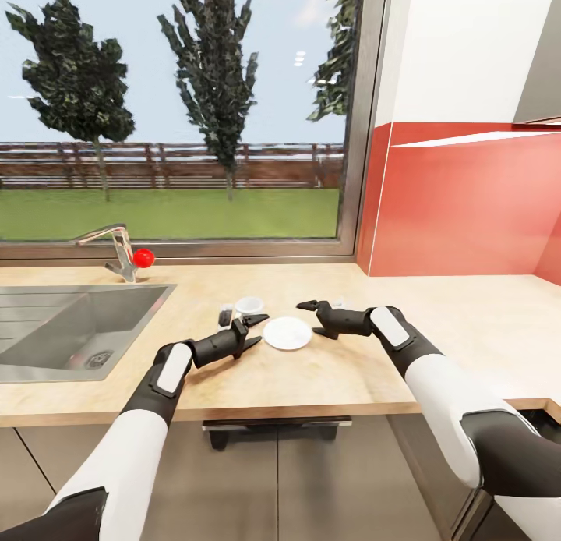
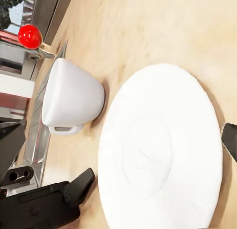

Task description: Set up a coffee station on the kitchen countertop: keep the coffee maker on the countertop, move the bottle of coffee from the kitchen shelf to the counter next to the coffee maker, place a paper coffee filter on top of the coffee maker, put the saucer next to the coffee maker with the coffee cup on the saucer, and place the electric kettle next to the coffee maker.

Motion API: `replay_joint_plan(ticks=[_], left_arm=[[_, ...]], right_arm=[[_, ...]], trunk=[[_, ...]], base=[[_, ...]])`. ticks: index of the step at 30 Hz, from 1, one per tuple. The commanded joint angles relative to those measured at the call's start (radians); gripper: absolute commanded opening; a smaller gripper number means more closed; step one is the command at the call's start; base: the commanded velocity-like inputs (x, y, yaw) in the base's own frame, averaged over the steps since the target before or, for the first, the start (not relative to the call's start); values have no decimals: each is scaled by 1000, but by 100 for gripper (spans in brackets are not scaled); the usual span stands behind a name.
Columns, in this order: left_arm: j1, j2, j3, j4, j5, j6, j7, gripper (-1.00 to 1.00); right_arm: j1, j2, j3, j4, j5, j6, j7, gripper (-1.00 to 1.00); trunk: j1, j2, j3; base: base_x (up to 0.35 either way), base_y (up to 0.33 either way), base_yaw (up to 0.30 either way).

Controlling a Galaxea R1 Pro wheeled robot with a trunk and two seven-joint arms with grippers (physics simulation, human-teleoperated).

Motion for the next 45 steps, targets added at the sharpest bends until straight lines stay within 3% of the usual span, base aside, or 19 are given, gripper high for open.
replay_joint_plan(ticks=[1,6,9,16,31,45], left_arm=[[0,-2,4,19,-54,-14,-5,100],[-1,-11,4,19,-54,-13,8,100],[-5,-14,4,18,-53,-10,93,100],[-17,-30,4,1,-51,-7,165,100],[-30,-33,4,-2,-49,-5,175,100],[-31,-33,5,-2,-48,-5,175,100]], right_arm=[[-1,2,4,0,8,0,10,100],[-1,11,5,0,8,0,9,100],[-1,13,5,0,8,0,9,100],[-1,13,5,0,8,0,8,100],[-1,15,6,0,8,0,8,100],[-1,33,7,0,9,-2,8,100]], trunk=[[0,0,-1],[0,0,-1],[0,0,-1],[0,0,-1],[0,0,-1],[0,0,-1]], base=[[0,0,0],[0,0,0],[0,0,0],[0,0,0],[0,0,0],[0,0,0]])
